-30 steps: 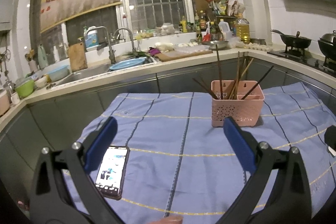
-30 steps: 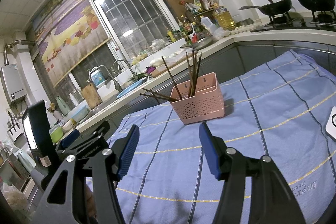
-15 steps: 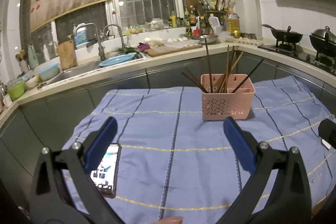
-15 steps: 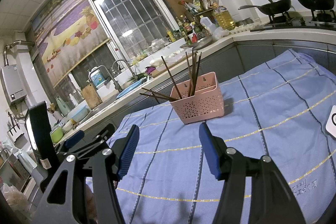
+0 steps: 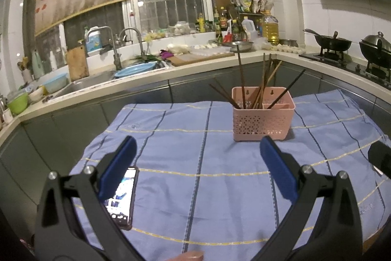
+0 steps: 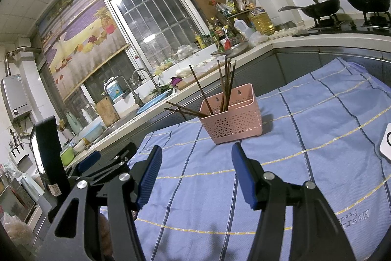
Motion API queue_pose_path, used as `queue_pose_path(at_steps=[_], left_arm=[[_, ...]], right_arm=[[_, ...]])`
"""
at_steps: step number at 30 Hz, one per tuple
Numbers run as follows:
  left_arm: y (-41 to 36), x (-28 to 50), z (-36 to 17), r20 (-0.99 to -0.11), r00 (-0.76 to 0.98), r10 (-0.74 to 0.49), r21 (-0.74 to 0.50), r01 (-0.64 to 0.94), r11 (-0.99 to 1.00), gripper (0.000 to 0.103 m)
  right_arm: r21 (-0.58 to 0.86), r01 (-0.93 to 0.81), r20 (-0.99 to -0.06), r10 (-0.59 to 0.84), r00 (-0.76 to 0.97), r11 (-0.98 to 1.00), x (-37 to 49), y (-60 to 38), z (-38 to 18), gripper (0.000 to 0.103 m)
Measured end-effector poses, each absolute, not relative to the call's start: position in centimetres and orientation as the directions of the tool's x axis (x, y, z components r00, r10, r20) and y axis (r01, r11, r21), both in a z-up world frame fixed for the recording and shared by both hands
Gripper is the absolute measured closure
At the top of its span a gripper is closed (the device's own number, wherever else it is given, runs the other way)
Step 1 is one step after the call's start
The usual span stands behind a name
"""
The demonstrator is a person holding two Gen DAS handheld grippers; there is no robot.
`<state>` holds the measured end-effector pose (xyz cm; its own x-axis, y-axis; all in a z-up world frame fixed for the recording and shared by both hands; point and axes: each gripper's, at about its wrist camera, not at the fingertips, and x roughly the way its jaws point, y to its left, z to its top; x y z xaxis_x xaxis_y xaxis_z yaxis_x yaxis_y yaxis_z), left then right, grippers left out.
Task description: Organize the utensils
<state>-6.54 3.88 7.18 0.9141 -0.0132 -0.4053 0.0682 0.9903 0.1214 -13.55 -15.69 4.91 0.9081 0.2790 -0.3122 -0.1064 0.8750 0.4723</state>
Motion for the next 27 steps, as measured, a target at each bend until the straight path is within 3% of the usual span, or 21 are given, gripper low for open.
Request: queue_pose_path(at_steps=[27], left_arm=[[3.63, -6.75, 7.43, -0.407, 0.913, -0.015, 0.124, 0.072, 0.99, 0.006]], right_arm=[[0.472, -0.107, -0.311, 0.278, 0.909, 0.875, -13.59, -15.63, 4.92, 0.043]])
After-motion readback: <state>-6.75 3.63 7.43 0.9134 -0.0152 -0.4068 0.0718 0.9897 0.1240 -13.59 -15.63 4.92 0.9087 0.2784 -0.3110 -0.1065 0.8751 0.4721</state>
